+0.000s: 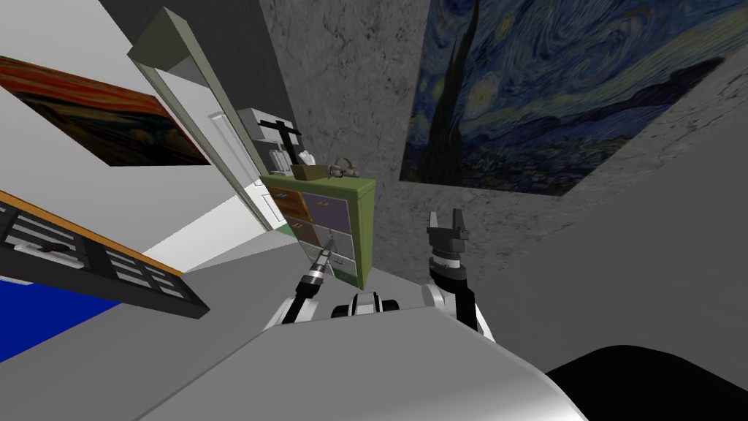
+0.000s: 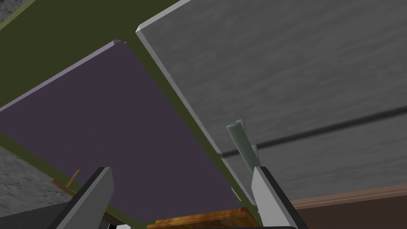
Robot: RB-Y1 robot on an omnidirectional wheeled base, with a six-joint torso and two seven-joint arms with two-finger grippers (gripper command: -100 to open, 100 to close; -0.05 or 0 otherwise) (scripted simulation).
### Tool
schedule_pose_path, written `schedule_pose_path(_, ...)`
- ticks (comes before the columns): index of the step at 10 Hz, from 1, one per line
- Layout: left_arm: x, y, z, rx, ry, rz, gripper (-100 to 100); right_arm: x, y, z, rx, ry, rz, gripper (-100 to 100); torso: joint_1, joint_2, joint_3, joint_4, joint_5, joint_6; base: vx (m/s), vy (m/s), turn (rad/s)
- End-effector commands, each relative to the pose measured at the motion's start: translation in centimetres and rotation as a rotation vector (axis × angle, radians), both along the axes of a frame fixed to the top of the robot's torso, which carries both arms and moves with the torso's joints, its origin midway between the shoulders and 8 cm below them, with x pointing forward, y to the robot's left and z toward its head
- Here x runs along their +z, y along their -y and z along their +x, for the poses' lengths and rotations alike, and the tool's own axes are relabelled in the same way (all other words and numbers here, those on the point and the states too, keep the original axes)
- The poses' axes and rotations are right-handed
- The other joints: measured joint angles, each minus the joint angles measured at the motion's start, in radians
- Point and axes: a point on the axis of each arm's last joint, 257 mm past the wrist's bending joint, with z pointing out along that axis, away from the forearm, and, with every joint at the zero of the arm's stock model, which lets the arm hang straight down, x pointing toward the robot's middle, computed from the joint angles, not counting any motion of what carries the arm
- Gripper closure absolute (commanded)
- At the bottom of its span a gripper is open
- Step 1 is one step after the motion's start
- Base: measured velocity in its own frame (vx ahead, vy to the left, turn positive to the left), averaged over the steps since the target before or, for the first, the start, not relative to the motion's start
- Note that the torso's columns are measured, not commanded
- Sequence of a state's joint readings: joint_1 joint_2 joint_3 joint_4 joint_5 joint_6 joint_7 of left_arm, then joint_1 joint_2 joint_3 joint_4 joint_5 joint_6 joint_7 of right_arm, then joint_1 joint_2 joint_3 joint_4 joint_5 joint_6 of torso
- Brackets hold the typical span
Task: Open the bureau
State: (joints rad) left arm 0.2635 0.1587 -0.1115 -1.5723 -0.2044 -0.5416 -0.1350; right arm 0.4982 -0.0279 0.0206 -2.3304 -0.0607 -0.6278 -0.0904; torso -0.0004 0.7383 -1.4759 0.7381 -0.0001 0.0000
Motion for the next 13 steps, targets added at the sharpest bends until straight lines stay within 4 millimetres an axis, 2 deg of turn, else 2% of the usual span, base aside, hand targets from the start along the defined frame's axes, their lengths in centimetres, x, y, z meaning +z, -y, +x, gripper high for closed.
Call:
schedule_pose_path(1,-2.4,0.1,0.6,-0.011,-0.048,0.04,-100,0.0,0.0,0.0,0.0,0.0,0.0,0,0.001,0.0,0.0,0.0,0.0,0.0,0.062,0.052,-0.06)
schedule_pose_path(5,-5.0,0.3,1.0,-0.023,-0.1,0.081,-100,0.0,0.0,0.0,0.0,0.0,0.0,0,-0.001,0.0,0.0,0.0,0.0,0.0,0.052,0.029,-0.045)
schedule_pose_path(6,-4.6,0.2,0.9,-0.021,-0.091,0.075,-100,0.0,0.0,0.0,0.0,0.0,0.0,0,0.0,0.0,0.0,0.0,0.0,0.0,0.02,0.013,-0.009)
schedule_pose_path(7,-4.0,0.0,1.6,-0.017,-0.093,0.075,-100,0.0,0.0,0.0,0.0,0.0,0.0,0,0.0,0.001,0.001,0.0,0.0,0.0,0.049,-0.017,-0.034)
schedule_pose_path(8,-4.1,0.1,1.2,-0.02,-0.09,0.076,-100,0.0,0.0,0.0,0.0,0.0,0.0,0,-0.002,-0.001,0.0,0.0,0.0,0.0,0.032,-0.011,-0.009)
schedule_pose_path(9,-4.1,0.0,1.3,-0.019,-0.092,0.076,100,0.0,0.0,0.0,0.0,0.0,0.0,0,0.0,0.0,0.0,0.0,0.0,0.0,0.0,0.0,0.0)
schedule_pose_path(13,-3.6,0.0,0.6,-0.031,-0.089,0.075,100,0.0,0.0,0.0,0.0,0.0,0.0,0,0.005,0.002,0.002,0.0,0.002,-0.002,-0.161,0.055,0.025)
